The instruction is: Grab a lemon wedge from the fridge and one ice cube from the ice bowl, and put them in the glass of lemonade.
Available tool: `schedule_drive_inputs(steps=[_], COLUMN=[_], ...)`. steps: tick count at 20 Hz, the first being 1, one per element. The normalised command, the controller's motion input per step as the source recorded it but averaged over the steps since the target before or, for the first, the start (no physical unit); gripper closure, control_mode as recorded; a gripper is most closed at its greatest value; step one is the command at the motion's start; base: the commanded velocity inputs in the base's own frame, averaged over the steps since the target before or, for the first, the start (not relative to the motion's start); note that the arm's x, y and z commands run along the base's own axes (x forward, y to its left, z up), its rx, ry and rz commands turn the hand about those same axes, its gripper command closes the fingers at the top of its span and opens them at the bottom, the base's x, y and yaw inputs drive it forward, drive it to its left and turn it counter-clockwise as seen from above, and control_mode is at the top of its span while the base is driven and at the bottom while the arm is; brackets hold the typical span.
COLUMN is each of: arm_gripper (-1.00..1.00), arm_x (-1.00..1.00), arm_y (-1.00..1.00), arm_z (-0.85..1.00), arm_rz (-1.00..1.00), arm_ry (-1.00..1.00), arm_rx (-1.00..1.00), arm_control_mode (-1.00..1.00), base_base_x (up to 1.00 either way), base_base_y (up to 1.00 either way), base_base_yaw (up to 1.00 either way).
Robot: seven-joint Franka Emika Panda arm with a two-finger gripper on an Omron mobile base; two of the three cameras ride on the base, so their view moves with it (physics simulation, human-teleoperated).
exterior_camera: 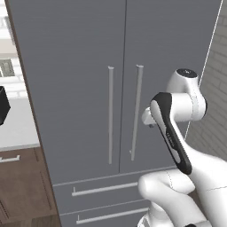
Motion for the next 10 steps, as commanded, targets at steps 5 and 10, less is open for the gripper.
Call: schedule_drive_inputs(steps=[5, 10], arm_gripper=[-1.0, -1.0], arm_x=[0.08, 0.01], arm_y=[-0.01, 0.0], arm_z=[0.0, -0.03], arm_rz=[0.01, 0.0], arm_ry=[0.03, 0.04], arm_rx=[0.0, 0.0], arm_control_mode=[-1.0, -1.0], base_base_x=[0.0, 0.0], base_base_y=[0.0, 0.0], base_base_yaw=[0.0, 0.0])
